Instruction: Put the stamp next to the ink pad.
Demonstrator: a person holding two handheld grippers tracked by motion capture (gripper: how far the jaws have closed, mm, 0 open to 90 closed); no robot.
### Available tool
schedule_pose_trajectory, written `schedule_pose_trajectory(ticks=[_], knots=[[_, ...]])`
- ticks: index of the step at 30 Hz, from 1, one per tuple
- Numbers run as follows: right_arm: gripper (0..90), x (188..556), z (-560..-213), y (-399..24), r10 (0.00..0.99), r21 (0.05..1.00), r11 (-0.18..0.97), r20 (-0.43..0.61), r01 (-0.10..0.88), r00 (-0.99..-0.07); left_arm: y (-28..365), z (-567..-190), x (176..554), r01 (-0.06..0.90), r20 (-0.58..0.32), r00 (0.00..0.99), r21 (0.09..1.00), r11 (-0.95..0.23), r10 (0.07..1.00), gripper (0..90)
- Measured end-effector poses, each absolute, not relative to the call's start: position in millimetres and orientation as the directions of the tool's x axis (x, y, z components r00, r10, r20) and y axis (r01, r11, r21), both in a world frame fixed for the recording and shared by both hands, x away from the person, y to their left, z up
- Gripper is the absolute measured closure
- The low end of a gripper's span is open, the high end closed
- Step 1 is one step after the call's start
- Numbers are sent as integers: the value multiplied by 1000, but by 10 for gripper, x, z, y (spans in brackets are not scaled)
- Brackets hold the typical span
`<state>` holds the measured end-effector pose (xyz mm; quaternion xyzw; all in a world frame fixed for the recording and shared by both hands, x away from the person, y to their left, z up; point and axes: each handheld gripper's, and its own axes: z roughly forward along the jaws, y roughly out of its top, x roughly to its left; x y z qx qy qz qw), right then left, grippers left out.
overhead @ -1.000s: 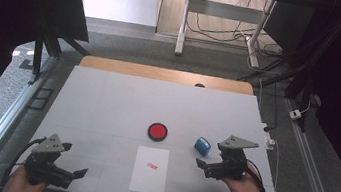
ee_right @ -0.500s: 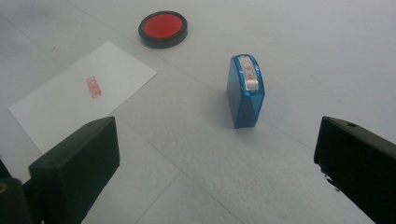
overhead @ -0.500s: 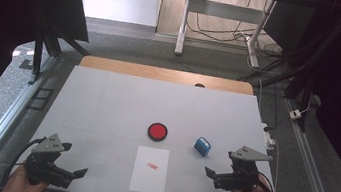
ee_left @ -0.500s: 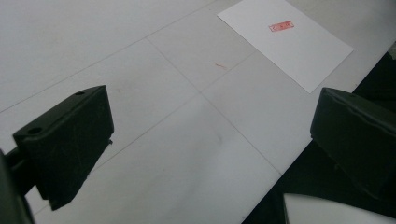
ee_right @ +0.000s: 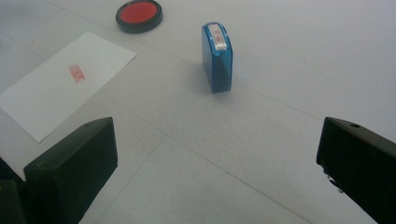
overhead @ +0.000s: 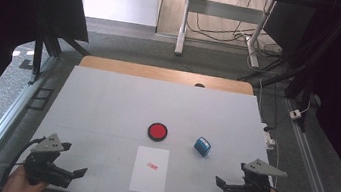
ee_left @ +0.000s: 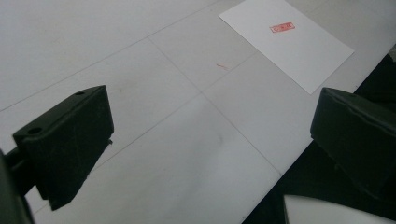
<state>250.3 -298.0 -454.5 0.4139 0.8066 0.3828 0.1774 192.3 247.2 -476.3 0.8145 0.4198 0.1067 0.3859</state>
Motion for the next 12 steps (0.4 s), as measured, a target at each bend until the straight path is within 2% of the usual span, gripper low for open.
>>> schedule_pose_trajectory(ticks=[12], knots=[[0,2395,-4539,-3084,826,754,332,58,567,-561,2472,-4763,1932,606,-154,622,716,-347,768,0]])
